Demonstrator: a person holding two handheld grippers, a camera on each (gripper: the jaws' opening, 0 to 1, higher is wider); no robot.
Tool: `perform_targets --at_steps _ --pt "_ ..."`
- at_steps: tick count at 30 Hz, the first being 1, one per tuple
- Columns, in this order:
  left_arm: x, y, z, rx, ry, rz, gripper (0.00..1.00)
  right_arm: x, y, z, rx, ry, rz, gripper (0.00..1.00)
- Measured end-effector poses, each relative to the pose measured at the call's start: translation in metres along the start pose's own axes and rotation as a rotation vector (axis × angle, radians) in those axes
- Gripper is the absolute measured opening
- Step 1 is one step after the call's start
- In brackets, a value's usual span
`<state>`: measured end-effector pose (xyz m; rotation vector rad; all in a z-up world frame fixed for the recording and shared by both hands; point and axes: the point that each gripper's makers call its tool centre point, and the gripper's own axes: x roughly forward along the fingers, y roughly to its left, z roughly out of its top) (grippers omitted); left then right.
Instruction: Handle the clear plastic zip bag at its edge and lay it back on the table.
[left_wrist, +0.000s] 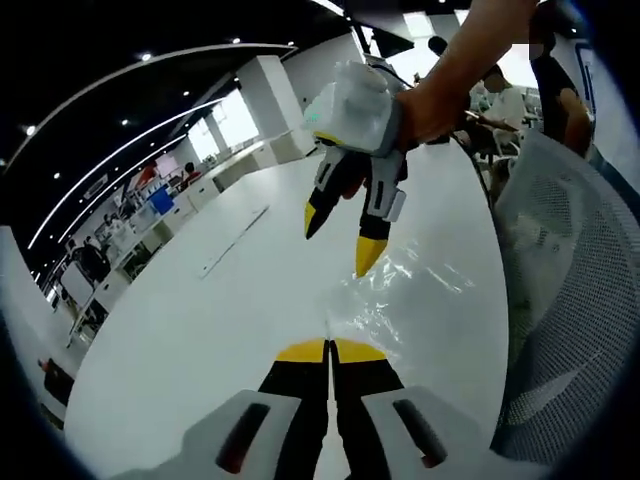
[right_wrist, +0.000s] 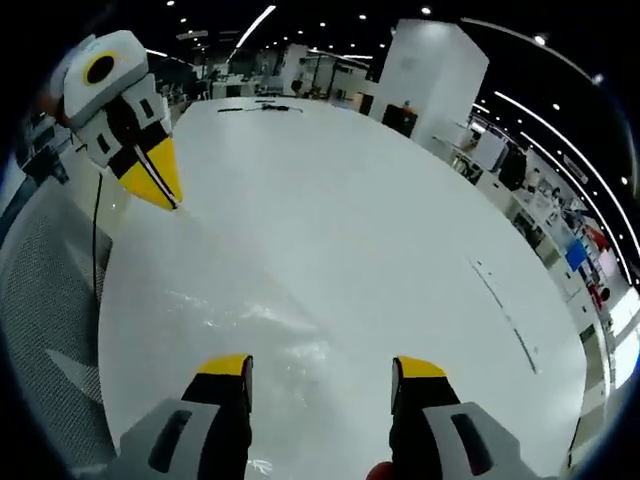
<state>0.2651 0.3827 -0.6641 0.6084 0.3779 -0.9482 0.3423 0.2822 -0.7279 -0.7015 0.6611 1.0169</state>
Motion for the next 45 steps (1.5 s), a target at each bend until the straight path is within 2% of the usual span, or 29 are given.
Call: perform_targets --at_steps 7,12,18,22,25,31,38,45 --pt "-0.001 -0.001 0.003 0.011 -0.006 -0.011 0.0 0.001 0.002 0.001 -0.029 0.003 0.0 0.42" --pt "-0.002 -0.001 0.005 0.012 -0.011 -0.012 0.0 0.009 0.005 -0.008 -0.031 0.022 0.012 0.29" --pt "-0.002 -0.002 0.003 0.008 -0.01 -0.017 0.0 0.011 0.007 -0.006 -0.087 0.028 0.011 0.24" --pt "-0.004 -0.002 0.006 0.004 -0.014 -0.013 0.0 0.012 0.005 -0.008 -0.117 0.037 0.007 0.17" --pt "-0.004 -0.001 0.007 -0.002 -0.015 -0.016 0.0 0.013 0.005 -0.007 -0.123 0.029 0.005 0.1" --pt "-0.004 0.001 0.004 -0.018 -0.012 -0.014 0.0 0.009 0.007 -0.006 -0.12 0.028 0.005 0.01" --pt "-0.004 0.006 0.0 -0.033 -0.006 -0.003 0.0 0.003 0.01 -0.005 -0.134 0.03 0.007 0.0" --pt "-0.002 0.014 -0.018 -0.058 0.038 0.02 0.0 -0.004 0.014 -0.001 -0.137 0.018 -0.011 0.0"
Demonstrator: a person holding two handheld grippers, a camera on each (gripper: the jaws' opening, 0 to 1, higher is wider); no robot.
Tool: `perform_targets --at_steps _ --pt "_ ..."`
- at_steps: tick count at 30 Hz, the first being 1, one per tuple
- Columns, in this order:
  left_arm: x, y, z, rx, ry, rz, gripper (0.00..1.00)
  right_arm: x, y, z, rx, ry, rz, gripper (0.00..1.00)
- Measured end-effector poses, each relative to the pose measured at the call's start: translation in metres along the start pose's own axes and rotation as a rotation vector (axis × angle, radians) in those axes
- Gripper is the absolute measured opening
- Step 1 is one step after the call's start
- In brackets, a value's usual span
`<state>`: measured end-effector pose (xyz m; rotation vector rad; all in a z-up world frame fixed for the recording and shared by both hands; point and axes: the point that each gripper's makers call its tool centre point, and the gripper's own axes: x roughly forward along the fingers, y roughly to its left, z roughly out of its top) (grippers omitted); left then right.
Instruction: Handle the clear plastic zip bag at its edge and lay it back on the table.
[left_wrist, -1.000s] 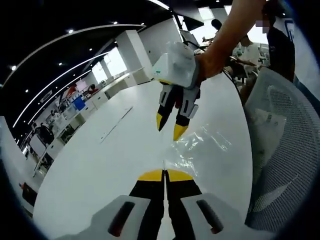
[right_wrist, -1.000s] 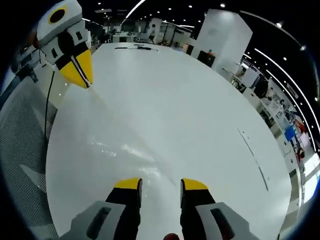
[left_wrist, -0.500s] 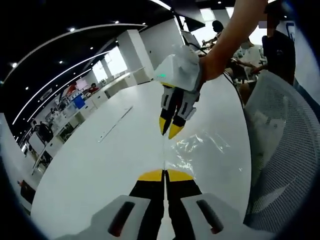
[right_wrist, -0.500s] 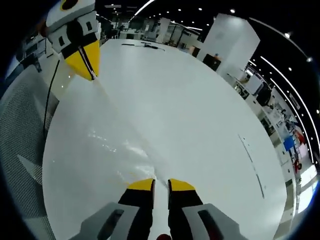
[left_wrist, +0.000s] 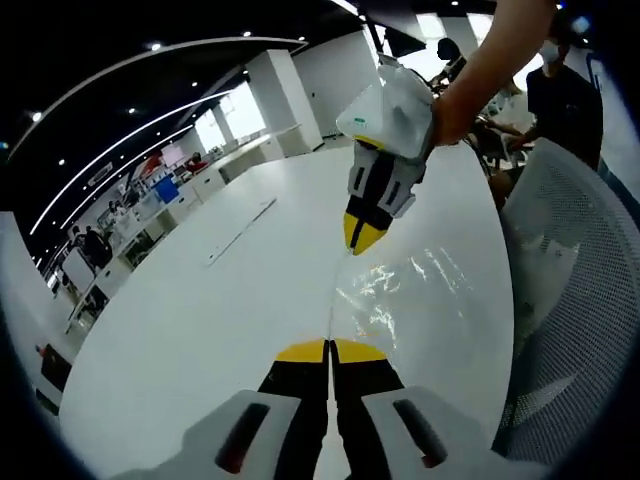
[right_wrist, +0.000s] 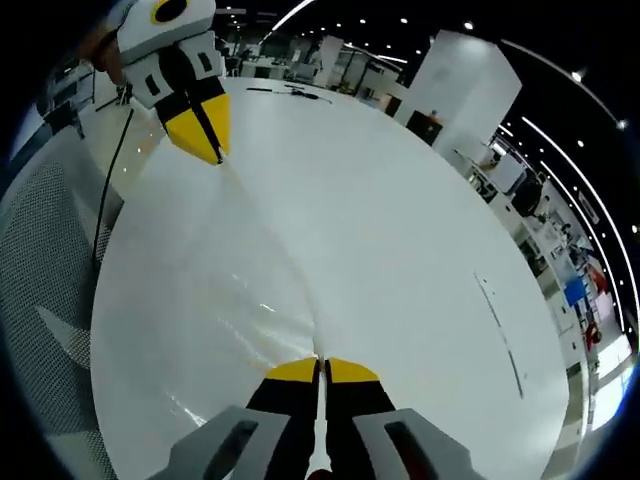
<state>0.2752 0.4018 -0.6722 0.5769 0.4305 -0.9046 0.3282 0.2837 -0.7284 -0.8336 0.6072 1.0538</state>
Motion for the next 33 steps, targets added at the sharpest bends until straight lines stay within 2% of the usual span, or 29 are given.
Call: perform_targets --at_steps 6,10,13,16,22,27,33 --pt "0.001 0.008 -0.008 -0.023 0.02 0.02 0.0 -0.004 -0.001 0.001 0.011 -0.018 -0.006 0.0" --pt "0.002 0.013 -0.008 -0.028 0.02 0.03 0.0 -0.01 0.0 0.005 0.005 -0.023 -0.015 0.0" --pt "0.002 0.02 -0.009 -0.036 0.022 0.04 0.0 -0.011 0.001 0.008 -0.022 -0.027 -0.015 0.0" --pt "0.002 0.027 -0.012 -0.051 0.021 0.053 0.0 -0.02 0.01 0.014 -0.065 -0.024 0.002 0.0" --pt "-0.002 0.034 -0.005 -0.057 0.004 0.064 0.0 -0.024 0.017 0.015 -0.065 -0.017 0.026 0.03" --pt "-0.003 0.034 0.002 -0.04 -0.009 0.06 0.0 -0.024 0.018 0.012 -0.075 -0.006 0.025 0.0" --pt "-0.004 0.035 0.001 -0.041 -0.01 0.058 0.0 -0.028 0.018 0.01 -0.073 0.003 0.024 0.0"
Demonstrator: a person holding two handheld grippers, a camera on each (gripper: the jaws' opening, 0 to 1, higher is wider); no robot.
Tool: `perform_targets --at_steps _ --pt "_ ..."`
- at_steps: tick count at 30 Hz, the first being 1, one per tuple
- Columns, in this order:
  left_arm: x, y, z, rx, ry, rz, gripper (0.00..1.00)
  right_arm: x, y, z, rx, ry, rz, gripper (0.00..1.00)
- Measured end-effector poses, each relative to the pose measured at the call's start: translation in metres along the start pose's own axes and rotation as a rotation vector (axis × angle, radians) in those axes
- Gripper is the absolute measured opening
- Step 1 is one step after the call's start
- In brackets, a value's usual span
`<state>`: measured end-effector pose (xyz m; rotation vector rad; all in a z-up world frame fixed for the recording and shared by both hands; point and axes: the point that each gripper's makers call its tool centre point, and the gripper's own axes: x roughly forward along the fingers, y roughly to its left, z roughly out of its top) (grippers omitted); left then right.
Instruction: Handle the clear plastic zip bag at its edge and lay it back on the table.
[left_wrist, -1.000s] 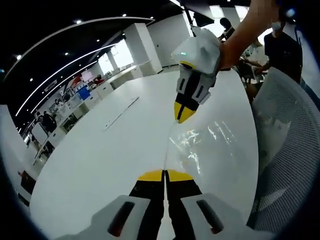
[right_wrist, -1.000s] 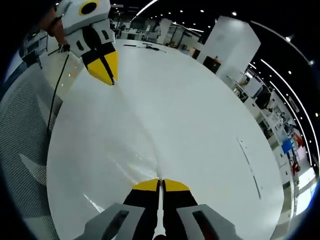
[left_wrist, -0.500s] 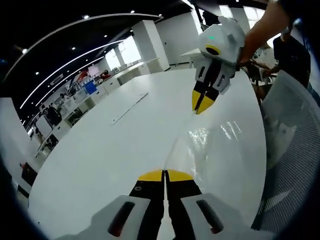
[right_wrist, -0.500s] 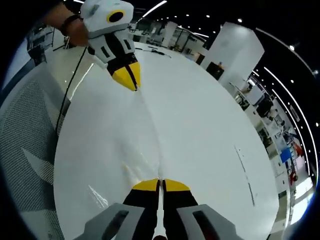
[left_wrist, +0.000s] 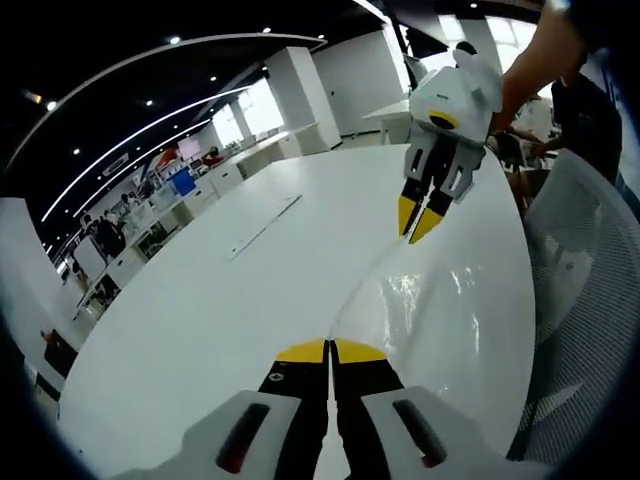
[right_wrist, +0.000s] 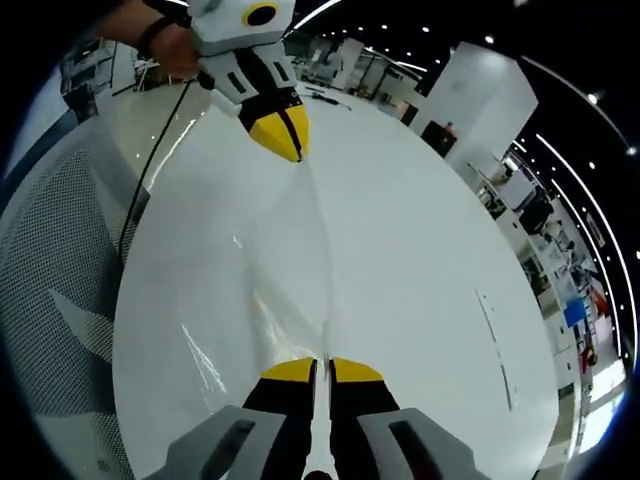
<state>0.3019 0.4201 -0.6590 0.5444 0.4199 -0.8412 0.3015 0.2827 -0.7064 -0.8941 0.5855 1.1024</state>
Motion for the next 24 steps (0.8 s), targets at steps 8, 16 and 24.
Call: perform_targets --at_steps 8,16,24 --pt "0.0 -0.002 0.0 0.005 0.0 -0.007 0.0 0.001 0.001 -0.001 -0.005 0.002 0.003 0.0" --pt "-0.002 -0.004 -0.01 -0.041 0.035 -0.02 0.0 0.0 0.0 -0.003 -0.008 0.016 -0.009 0.0" --pt "-0.013 -0.01 0.0 -0.039 0.011 -0.01 0.07 -0.006 -0.002 0.003 0.003 0.026 -0.045 0.0"
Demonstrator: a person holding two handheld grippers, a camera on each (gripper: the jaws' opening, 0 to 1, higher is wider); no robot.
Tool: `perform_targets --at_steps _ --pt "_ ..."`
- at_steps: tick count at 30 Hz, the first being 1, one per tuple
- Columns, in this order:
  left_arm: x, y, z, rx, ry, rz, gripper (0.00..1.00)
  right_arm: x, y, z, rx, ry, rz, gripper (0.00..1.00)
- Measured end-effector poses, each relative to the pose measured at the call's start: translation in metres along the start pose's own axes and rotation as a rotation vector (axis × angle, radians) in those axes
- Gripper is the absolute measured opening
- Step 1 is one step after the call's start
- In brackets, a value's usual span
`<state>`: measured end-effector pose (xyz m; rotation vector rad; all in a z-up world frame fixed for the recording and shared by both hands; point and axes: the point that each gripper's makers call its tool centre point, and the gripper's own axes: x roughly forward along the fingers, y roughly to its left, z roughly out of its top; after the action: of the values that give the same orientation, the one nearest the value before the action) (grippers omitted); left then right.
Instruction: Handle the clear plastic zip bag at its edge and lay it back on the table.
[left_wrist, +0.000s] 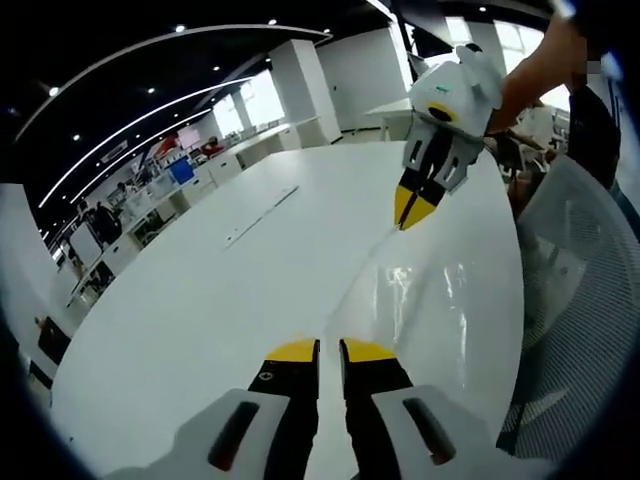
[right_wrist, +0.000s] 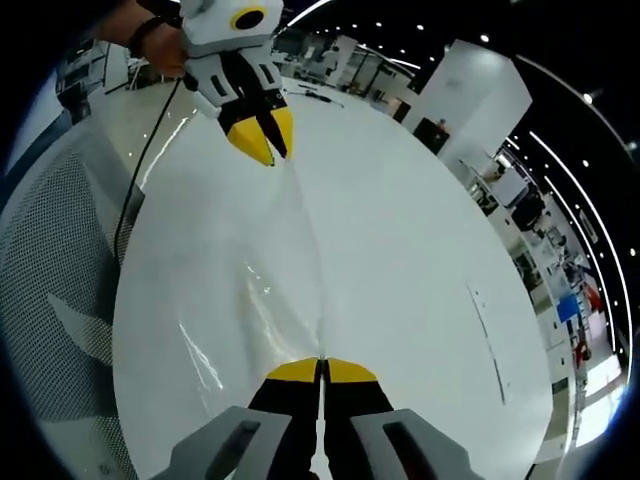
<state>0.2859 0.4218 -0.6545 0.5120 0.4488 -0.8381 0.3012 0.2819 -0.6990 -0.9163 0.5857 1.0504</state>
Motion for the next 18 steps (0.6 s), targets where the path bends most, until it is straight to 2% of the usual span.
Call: perform_targets --at_steps 7,10,12,18 --pt "0.001 -0.017 0.019 0.08 -0.02 -0.045 0.1 0.004 0.003 0.0 -0.005 0.013 -0.004 0.0" --pt "0.007 -0.024 0.021 0.106 -0.007 -0.073 0.12 0.004 0.004 0.001 0.002 0.012 -0.007 0.0" --pt "0.011 -0.03 0.025 0.157 -0.005 -0.083 0.13 0.004 0.005 0.002 0.015 0.009 -0.006 0.0" --pt "0.024 -0.043 0.039 0.175 -0.021 -0.121 0.17 0.007 0.007 0.004 0.026 0.007 -0.007 0.0"
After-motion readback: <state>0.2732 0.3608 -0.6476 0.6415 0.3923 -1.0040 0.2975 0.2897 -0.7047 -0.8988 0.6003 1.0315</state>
